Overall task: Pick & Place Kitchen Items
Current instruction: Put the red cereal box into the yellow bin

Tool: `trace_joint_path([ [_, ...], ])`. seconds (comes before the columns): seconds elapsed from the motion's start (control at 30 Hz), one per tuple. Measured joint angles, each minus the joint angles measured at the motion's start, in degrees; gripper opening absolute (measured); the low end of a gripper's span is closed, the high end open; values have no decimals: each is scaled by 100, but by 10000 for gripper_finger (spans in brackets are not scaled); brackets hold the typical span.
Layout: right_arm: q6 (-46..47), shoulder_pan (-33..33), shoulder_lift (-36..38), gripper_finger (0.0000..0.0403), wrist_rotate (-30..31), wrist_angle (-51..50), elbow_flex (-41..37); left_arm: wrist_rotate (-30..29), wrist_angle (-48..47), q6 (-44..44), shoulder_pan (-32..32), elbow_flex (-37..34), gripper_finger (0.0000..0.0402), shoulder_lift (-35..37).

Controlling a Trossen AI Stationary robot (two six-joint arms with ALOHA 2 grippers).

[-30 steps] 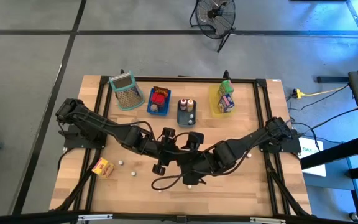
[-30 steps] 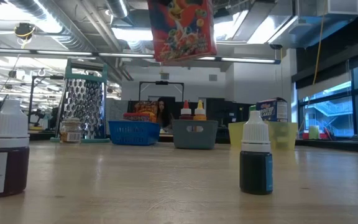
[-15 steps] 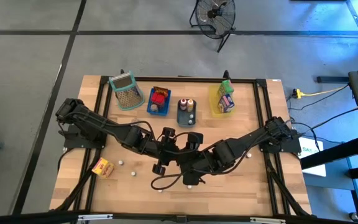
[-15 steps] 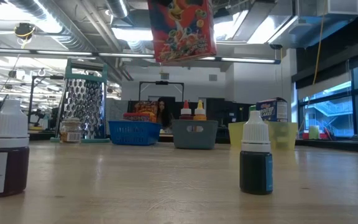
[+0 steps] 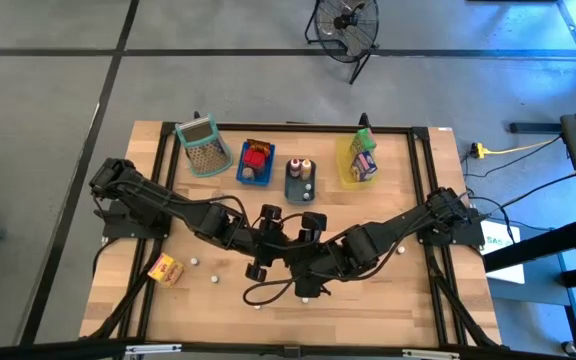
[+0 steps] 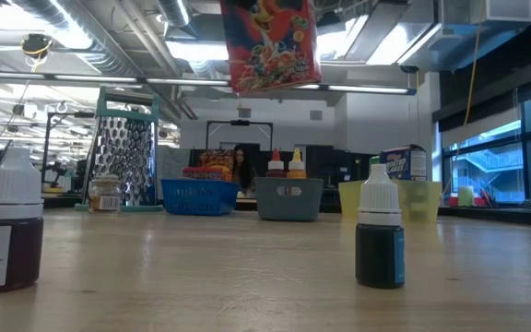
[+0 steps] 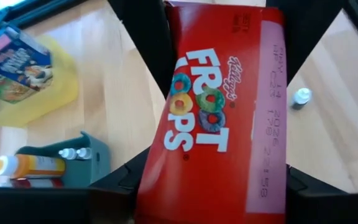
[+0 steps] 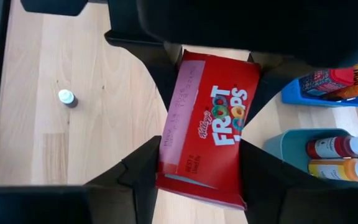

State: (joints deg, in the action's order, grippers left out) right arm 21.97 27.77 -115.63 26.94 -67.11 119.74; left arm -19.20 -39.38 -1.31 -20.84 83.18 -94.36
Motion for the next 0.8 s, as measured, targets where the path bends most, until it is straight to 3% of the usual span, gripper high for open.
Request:
trace_joint_path([
  [0.2, -41, 3, 0, 179, 54, 2, 0, -870, 44, -360, -292, -9, 196, -9],
  [0.43, -36, 9, 2, 179, 26, 39, 7, -1489, 57, -609, -621, -9, 214, -14],
  [0.8, 6, 4, 2, 179, 17, -10, 7, -1576, 58, -696, -638, -9, 223, -16],
])
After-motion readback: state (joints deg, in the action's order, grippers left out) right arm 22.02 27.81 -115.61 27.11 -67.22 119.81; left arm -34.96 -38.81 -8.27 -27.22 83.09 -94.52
